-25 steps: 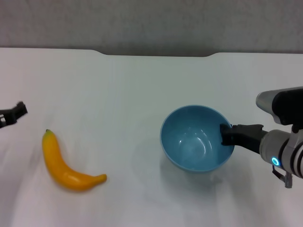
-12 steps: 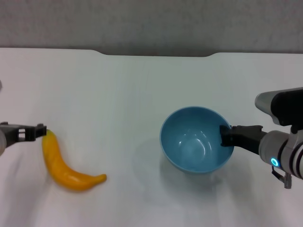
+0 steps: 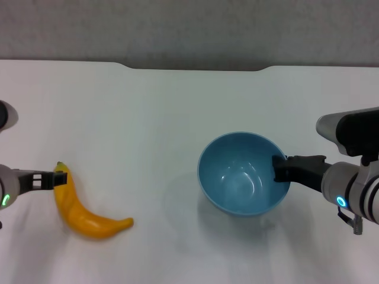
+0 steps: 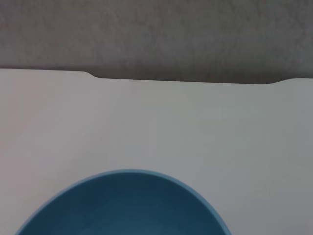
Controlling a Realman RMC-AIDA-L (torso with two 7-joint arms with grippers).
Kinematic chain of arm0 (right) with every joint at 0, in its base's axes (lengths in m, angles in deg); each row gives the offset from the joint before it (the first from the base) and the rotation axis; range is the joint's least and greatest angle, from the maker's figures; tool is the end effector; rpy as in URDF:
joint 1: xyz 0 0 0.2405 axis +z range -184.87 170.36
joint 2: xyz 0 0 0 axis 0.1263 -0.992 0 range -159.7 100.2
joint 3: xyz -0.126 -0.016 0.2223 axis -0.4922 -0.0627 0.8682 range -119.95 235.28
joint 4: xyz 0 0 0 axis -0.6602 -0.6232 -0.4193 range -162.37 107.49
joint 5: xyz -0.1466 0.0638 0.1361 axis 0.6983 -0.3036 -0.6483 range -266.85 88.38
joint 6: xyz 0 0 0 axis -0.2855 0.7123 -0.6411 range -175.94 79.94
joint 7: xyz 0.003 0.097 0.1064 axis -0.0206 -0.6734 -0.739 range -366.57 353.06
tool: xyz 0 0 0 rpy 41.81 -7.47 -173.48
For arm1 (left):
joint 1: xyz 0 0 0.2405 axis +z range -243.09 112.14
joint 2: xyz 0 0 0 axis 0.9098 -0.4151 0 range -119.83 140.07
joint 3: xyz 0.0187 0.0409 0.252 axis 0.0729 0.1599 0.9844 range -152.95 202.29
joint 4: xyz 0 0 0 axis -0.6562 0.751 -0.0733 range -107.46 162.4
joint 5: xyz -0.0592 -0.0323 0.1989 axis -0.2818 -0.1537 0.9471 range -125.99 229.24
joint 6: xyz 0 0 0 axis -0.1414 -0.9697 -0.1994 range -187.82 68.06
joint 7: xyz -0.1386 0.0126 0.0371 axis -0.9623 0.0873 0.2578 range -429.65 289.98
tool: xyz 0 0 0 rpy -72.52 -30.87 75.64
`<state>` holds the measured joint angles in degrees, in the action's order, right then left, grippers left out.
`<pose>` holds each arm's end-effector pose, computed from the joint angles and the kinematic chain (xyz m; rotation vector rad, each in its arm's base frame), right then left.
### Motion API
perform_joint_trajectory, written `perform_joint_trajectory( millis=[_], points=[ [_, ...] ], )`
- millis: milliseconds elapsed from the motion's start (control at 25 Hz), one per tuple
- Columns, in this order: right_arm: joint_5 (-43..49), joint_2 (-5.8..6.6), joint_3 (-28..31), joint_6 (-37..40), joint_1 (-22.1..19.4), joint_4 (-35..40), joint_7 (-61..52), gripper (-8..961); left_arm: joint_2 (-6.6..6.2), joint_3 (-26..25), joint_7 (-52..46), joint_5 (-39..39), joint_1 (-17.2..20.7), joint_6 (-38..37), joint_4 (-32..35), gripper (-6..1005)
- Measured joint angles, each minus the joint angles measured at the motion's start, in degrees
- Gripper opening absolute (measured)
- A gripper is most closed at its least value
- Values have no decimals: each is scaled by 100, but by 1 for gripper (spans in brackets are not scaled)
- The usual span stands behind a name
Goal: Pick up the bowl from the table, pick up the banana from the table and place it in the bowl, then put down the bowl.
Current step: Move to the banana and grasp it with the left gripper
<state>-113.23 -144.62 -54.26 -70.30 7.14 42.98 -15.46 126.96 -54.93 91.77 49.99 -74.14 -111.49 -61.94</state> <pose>0.2436 0.3477 -0.0580 -2.0197 1.0814 0.1958 -0.2584 0.3356 0.0218 -1.7172 -1.1508 0.0995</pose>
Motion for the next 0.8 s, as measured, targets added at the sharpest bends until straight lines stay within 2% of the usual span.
perform_joint_trajectory(
  millis=[240,560,800],
  points=[
    [0,4,32,0,11,-2,0,35,12,285,-123,-7,-171,85,247,898],
    [9,6,35,-20,17,22,57,35,7,295,-363,-13,-210,108,343,901],
    [10,0,38,-31,16,40,84,35,8,336,-605,-65,-364,358,740,900]
  ],
)
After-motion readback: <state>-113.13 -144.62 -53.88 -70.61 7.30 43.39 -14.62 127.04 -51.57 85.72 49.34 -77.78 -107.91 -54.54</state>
